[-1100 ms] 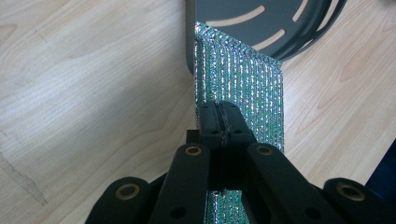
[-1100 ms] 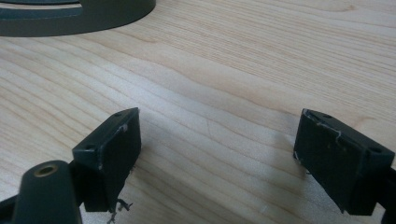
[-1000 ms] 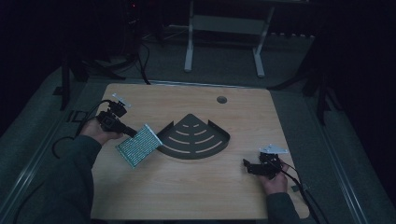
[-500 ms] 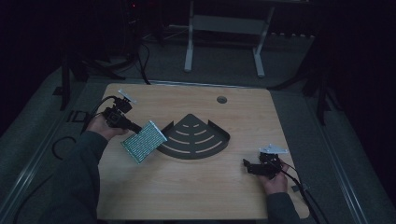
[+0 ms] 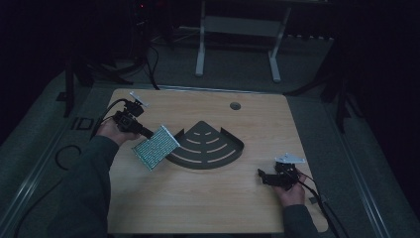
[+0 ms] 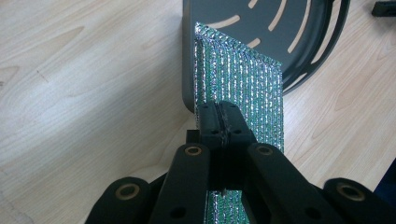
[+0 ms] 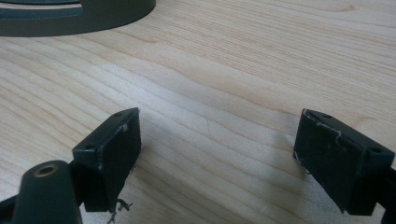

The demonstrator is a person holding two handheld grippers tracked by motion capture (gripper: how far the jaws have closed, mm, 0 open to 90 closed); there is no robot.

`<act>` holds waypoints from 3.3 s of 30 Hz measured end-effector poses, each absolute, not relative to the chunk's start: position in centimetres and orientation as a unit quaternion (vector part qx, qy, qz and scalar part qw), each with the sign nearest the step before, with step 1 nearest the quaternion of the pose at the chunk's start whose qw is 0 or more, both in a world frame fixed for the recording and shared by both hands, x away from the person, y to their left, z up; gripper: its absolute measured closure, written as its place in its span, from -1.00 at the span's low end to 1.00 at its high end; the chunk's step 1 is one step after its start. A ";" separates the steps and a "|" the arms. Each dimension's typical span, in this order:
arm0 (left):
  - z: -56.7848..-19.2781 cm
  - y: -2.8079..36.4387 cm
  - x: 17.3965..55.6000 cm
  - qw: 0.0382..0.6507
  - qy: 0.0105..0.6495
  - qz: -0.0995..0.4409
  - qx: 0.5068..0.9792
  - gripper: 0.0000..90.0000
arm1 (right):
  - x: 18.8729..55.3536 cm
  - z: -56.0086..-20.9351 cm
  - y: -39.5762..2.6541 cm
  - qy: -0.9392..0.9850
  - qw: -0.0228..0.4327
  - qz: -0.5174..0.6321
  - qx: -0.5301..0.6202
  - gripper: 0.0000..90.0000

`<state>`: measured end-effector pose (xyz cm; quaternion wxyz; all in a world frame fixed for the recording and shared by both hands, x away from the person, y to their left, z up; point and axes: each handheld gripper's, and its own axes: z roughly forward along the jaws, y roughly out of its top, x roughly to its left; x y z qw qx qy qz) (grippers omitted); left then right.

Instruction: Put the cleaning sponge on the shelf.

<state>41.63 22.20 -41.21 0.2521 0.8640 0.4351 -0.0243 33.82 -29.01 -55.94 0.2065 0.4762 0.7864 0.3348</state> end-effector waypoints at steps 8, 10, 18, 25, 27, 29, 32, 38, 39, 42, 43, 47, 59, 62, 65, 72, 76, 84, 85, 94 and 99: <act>-41.0 21.4 42.0 0.244 0.433 -0.019 0.868 1.00 | 33.8 -55.9 -29.0 0.786 0.206 0.335 0.477 -0.68; -41.0 21.3 42.1 0.246 0.436 -0.019 0.865 1.00 | 33.8 -55.9 -29.0 0.786 0.206 0.335 0.477 -0.68; -40.5 20.4 42.6 0.245 0.432 -0.011 0.868 1.00 | 33.8 -55.9 -29.0 0.786 0.206 0.335 0.477 -0.68; -40.7 19.3 43.1 0.244 0.428 -0.005 0.870 1.00 | 33.8 -55.9 -29.0 0.786 0.206 0.335 0.477 -0.68; -40.9 19.0 43.3 0.244 0.430 -0.005 0.869 1.00 | 33.8 -55.9 -29.0 0.786 0.206 0.335 0.477 -0.68; -41.0 18.9 43.5 0.246 0.432 -0.005 0.868 1.00 | 33.8 -55.9 -29.0 0.786 0.206 0.335 0.477 -0.68; -41.0 18.7 43.7 0.249 0.435 -0.004 0.865 1.00 | 33.8 -55.9 -29.0 0.786 0.206 0.335 0.477 -0.68; -41.2 18.1 44.0 0.251 0.435 -0.003 0.865 1.00 | 33.8 -55.9 -29.0 0.786 0.206 0.335 0.477 -0.68; -41.3 18.0 44.1 0.251 0.435 -0.002 0.865 1.00 | 33.8 -55.9 -29.0 0.786 0.206 0.335 0.477 -0.68; -41.4 17.8 44.3 0.251 0.436 -0.002 0.864 1.00 | 33.8 -55.9 -29.0 0.786 0.206 0.335 0.477 -0.68; -41.5 17.8 44.3 0.251 0.438 -0.001 0.864 1.00 | 33.8 -55.9 -29.0 0.786 0.206 0.335 0.477 -0.68; -41.6 17.6 44.5 0.252 0.439 -0.001 0.862 1.00 | 33.8 -55.9 -29.0 0.786 0.206 0.335 0.477 -0.68; -42.1 16.9 45.2 0.259 0.444 0.007 0.858 1.00 | 33.8 -55.9 -29.0 0.786 0.206 0.335 0.477 -0.68; -42.2 16.7 45.4 0.260 0.444 0.007 0.858 1.00 | 33.8 -55.9 -29.0 0.786 0.206 0.335 0.477 -0.68; -42.4 16.4 45.6 0.263 0.446 0.006 0.856 1.00 | 33.8 -55.9 -29.0 0.786 0.206 0.336 0.477 -0.68; -42.7 16.3 45.9 0.264 0.450 0.008 0.853 1.00 | 33.8 -55.9 -29.0 0.786 0.206 0.335 0.477 -0.68; -43.1 16.1 46.3 0.265 0.455 0.008 0.850 1.00 | 33.8 -55.9 -29.0 0.786 0.206 0.336 0.477 -0.68; -43.4 15.9 46.6 0.269 0.452 0.009 0.850 1.00 | 33.8 -55.9 -29.0 0.786 0.206 0.336 0.477 -0.68; -43.5 15.9 46.6 0.270 0.453 0.009 0.850 1.00 | 33.8 -55.9 -29.0 0.786 0.206 0.336 0.477 -0.68; -44.0 15.3 46.8 0.266 0.451 0.017 0.852 1.00 | 33.8 -55.9 -29.0 0.786 0.206 0.336 0.477 -0.68; -44.3 14.9 46.9 0.257 0.448 0.023 0.856 1.00 | 33.8 -55.9 -29.0 0.786 0.206 0.336 0.477 -0.68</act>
